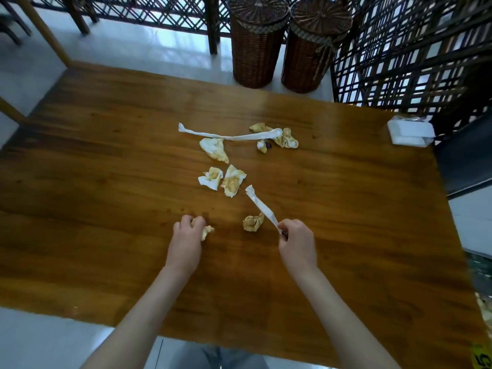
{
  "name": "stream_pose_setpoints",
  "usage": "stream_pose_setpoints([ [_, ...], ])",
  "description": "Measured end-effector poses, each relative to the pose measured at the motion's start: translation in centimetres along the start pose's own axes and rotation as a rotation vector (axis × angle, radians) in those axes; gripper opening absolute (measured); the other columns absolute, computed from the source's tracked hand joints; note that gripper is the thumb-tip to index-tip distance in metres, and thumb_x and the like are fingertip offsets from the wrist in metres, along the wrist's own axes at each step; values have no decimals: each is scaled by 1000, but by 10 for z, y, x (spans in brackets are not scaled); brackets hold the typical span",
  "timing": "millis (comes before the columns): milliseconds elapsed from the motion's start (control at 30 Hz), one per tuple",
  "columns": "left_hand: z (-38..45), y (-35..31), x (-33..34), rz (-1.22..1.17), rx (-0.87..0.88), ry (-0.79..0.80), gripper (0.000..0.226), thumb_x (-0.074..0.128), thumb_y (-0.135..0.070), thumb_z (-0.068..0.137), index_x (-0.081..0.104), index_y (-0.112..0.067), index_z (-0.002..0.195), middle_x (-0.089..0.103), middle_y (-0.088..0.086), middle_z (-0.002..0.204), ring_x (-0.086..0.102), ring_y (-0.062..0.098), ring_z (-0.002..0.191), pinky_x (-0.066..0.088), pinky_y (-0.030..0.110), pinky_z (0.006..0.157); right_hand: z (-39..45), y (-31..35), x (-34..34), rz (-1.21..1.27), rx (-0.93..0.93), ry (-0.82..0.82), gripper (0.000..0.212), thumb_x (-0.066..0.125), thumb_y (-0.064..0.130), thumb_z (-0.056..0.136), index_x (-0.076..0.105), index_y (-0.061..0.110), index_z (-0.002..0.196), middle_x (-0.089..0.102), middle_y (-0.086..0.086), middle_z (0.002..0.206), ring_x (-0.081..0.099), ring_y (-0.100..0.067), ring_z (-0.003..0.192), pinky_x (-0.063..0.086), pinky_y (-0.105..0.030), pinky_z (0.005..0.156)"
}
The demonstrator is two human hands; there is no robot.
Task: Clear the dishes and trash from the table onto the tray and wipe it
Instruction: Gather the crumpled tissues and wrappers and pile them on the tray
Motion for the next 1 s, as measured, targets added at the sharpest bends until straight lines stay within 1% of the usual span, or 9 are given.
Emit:
stream_pose_setpoints([
  [167, 37, -4, -14, -53, -8, -109, 35, 49, 6, 88, 56, -15, 115, 49, 10, 122, 43, 24, 110, 45, 29, 82, 31, 20, 21, -5, -99, 56, 23, 58, 4, 88, 67, 13, 108, 63, 1, 97, 57, -8, 87, 49, -16, 74],
  [267, 64, -4, -22, -76, -1, -179, 37, 52, 8, 84, 58, -12, 114, 51, 12, 117, 46, 26, 104, 45, 31, 80, 44, 29, 34, -40, -174, 96, 23, 62, 17, 87, 67, 16, 110, 60, 4, 98, 53, -8, 90, 48, -16, 70],
  [367, 88, -6, -25, -102, 10, -197, 37, 54, 7, 83, 59, -12, 115, 50, 13, 116, 46, 27, 103, 43, 32, 81, 47, 30, 46, -126, -195, 175, 47, 71, 44, 76, 61, 25, 118, 53, 6, 113, 47, -9, 102, 47, -19, 73],
  [433, 102, -8, -23, -106, 37, -193, 35, 56, 3, 83, 59, -13, 114, 50, 12, 115, 45, 28, 104, 40, 30, 81, 49, 27, 50, -180, -190, 203, 58, 73, 51, 70, 57, 31, 122, 49, 7, 120, 44, -11, 107, 47, -21, 74],
  [533, 118, -9, -18, -117, 63, -172, 32, 58, -3, 85, 58, -15, 114, 48, 10, 116, 44, 26, 106, 36, 25, 80, 53, 25, 54, -195, -200, 189, 47, 72, 39, 77, 58, 30, 121, 52, 6, 119, 45, -10, 107, 44, -18, 75],
  [667, 130, -7, -13, -118, 76, -134, 33, 61, -8, 86, 57, -18, 117, 47, 9, 122, 43, 24, 111, 39, 24, 84, 59, 20, 55, -143, -194, 137, 28, 61, 20, 88, 62, 26, 116, 57, 8, 110, 46, -6, 100, 39, -12, 74],
  [767, 133, -5, -10, -117, 117, -101, 37, 64, -14, 86, 54, -23, 120, 46, 6, 123, 42, 22, 110, 39, 24, 83, 71, 11, 48, -131, -90, 24, 20, 58, 19, 90, 64, 21, 109, 58, 6, 101, 47, -7, 94, 35, -13, 72],
  [867, 132, -4, -4, -48, 200, -40, 47, 68, -29, 82, 48, -30, 125, 46, 2, 120, 42, 18, 106, 44, 26, 83, 90, 6, 40, -144, 41, -72, 18, 58, 22, 90, 62, 18, 107, 57, 3, 100, 51, -12, 94, 41, -19, 70],
  [1000, 136, 0, -2, 7, 210, -54, 50, 65, -14, 84, 48, -32, 127, 51, 1, 110, 45, 15, 98, 46, 24, 80, 113, 11, 35, -185, 112, -104, 22, 56, 27, 91, 60, 19, 111, 55, 1, 100, 53, -14, 89, 39, -21, 64],
])
Point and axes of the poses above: each hand's wrist, its own z-axis towards the middle knuckle, its own x-axis out of the palm, y = z × x, the point moved 2 cm from there along z, towards the middle knuckle
